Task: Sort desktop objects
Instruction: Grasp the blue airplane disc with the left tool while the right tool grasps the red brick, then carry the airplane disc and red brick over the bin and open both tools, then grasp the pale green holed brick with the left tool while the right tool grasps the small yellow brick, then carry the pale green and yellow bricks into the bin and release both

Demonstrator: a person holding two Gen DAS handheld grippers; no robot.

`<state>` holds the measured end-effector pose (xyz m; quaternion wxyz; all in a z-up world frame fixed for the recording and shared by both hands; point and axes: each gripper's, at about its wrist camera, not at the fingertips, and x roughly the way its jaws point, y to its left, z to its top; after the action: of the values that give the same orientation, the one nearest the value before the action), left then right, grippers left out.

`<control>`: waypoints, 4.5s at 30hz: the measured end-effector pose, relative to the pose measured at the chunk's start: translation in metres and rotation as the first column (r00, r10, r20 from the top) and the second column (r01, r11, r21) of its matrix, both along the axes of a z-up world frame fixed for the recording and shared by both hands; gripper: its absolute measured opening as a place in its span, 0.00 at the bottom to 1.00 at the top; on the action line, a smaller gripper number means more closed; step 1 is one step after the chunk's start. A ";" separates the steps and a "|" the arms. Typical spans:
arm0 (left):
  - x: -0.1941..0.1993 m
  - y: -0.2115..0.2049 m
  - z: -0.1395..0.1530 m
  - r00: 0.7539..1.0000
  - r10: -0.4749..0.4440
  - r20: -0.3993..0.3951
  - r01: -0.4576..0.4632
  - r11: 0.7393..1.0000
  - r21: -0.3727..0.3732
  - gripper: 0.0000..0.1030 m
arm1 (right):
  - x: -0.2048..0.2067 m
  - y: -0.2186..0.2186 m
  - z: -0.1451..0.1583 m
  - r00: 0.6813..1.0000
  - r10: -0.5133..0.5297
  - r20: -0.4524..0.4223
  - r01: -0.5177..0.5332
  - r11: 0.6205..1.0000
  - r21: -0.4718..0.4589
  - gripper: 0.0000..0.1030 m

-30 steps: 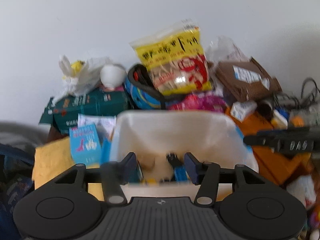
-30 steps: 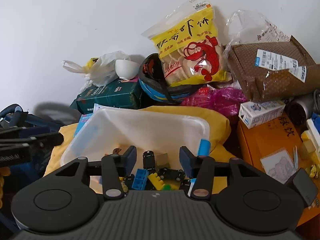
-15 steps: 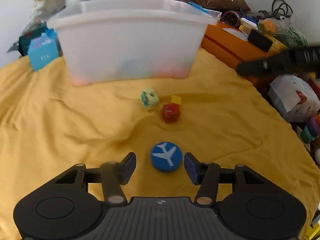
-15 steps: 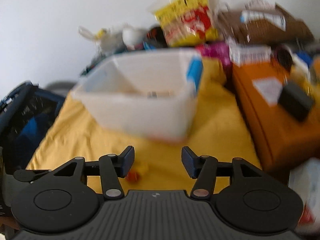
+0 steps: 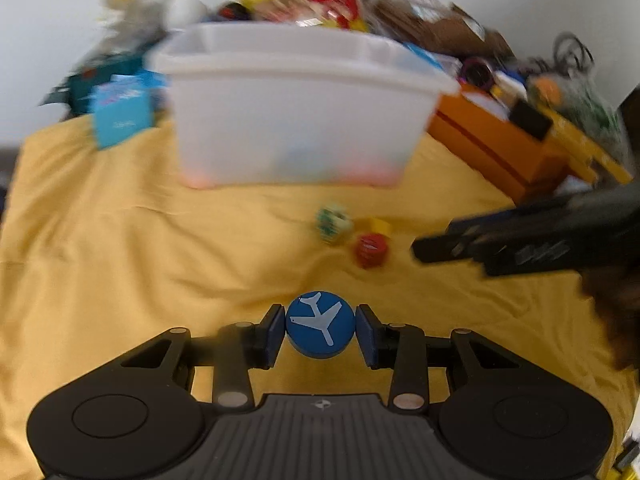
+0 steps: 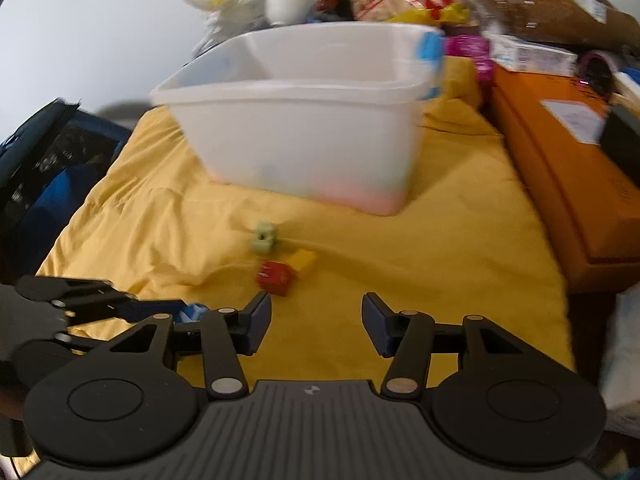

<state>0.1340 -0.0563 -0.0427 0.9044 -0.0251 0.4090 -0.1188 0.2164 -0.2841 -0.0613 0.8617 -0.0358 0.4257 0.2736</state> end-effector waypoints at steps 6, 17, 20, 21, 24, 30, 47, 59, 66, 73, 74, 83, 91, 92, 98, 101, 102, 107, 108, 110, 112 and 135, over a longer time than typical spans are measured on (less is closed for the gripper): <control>-0.014 0.029 0.021 0.997 0.072 0.020 -0.072 0.997 -0.013 0.41 | 0.010 0.045 -0.025 0.999 0.038 -0.004 -0.038 0.999 -0.011 0.43; -0.004 0.036 0.042 0.994 0.094 0.056 -0.090 0.994 -0.060 0.41 | 0.016 0.053 -0.032 1.000 0.016 -0.007 -0.017 0.999 -0.036 0.22; 0.009 0.032 0.063 0.993 0.062 0.099 -0.056 0.997 -0.060 0.41 | 0.008 0.039 -0.008 1.000 0.016 0.021 -0.016 1.000 0.005 0.21; 0.015 0.030 0.071 0.992 0.054 0.110 -0.048 0.997 -0.058 0.41 | 0.007 0.032 0.003 0.999 0.009 0.032 -0.010 1.000 0.024 0.21; 0.034 0.030 0.092 0.990 0.051 0.129 -0.040 0.996 -0.085 0.41 | 0.008 0.012 0.042 0.997 -0.014 0.073 0.008 0.996 0.088 0.21; 0.078 0.024 0.129 0.985 0.039 0.165 -0.031 0.998 -0.049 0.41 | 0.027 -0.010 0.109 0.984 -0.059 0.166 0.032 0.987 0.157 0.22; 0.176 0.018 0.168 0.993 0.046 0.105 -0.048 0.999 0.016 0.41 | 0.113 0.012 0.147 0.988 -0.058 0.141 0.041 0.992 0.123 0.22; 0.165 0.024 0.148 0.990 0.067 0.122 -0.074 0.996 0.053 0.57 | 0.126 0.031 0.142 0.986 -0.043 0.163 0.031 0.997 0.074 0.42; 0.091 0.023 0.098 0.987 0.010 0.159 -0.020 0.998 0.061 0.57 | 0.070 0.020 0.115 0.980 0.031 0.195 -0.048 0.995 0.087 0.42; 0.059 0.017 0.029 1.000 0.006 0.025 -0.008 0.996 0.084 0.57 | 0.034 0.029 0.020 0.994 0.087 0.070 -0.086 0.996 -0.027 0.47; 0.057 0.020 0.025 1.000 0.020 0.012 -0.021 0.997 0.075 0.57 | 0.037 0.032 0.007 0.996 0.080 0.045 -0.078 0.996 -0.050 0.47; 0.067 0.010 0.011 1.000 0.024 -0.013 -0.023 0.997 0.077 0.57 | 0.052 0.050 -0.043 0.997 0.080 -0.023 -0.081 0.993 -0.090 0.27; 0.099 -0.041 -0.014 0.997 -0.053 -0.051 0.056 0.996 0.065 0.57 | 0.033 0.000 -0.013 1.000 0.029 0.004 -0.028 0.999 -0.017 0.27; 0.104 -0.048 -0.018 0.996 -0.059 -0.065 0.064 0.996 0.066 0.56 | 0.031 -0.007 -0.010 1.000 0.020 0.007 -0.020 1.000 -0.014 0.27; 0.115 -0.052 -0.034 0.995 -0.031 -0.098 0.040 0.996 0.082 0.18 | 0.016 -0.039 0.004 1.000 -0.021 0.018 0.021 1.000 0.001 0.27; 0.107 -0.045 -0.022 0.998 -0.037 -0.057 0.041 0.996 0.077 0.17 | 0.015 -0.043 0.005 0.999 -0.035 0.016 0.035 0.999 0.015 0.27; 0.102 -0.042 -0.015 0.998 -0.044 -0.035 0.046 0.996 0.075 0.17 | 0.015 -0.046 0.006 0.999 -0.039 0.016 0.039 0.999 0.021 0.27; 0.079 -0.020 0.023 0.998 -0.034 0.048 0.032 0.998 0.046 0.16 | 0.017 -0.045 0.016 0.999 -0.038 0.028 0.036 0.997 0.065 0.27; 0.077 -0.015 0.032 0.998 -0.030 0.063 0.028 0.999 0.034 0.16 | 0.018 -0.043 0.020 0.999 -0.033 0.039 0.029 0.997 0.076 0.27; 0.070 -0.007 0.050 0.996 -0.027 0.090 0.025 0.999 0.027 0.17 | 0.020 -0.038 0.030 0.998 -0.023 0.059 0.017 0.995 0.101 0.27; 0.071 0.000 0.067 0.994 -0.020 0.108 0.019 1.000 0.013 0.17 | 0.023 -0.031 0.044 0.996 -0.010 0.088 -0.001 0.992 0.125 0.27; 0.202 0.023 0.163 0.993 0.056 0.104 -0.061 0.997 0.039 0.19 | 0.145 0.049 0.137 0.993 0.019 0.117 -0.025 0.999 0.048 0.27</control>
<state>0.3356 -0.0330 0.1203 0.9277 -0.0119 0.3633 -0.0848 0.3616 -0.2355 0.0759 0.8826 -0.0351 0.3674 0.2911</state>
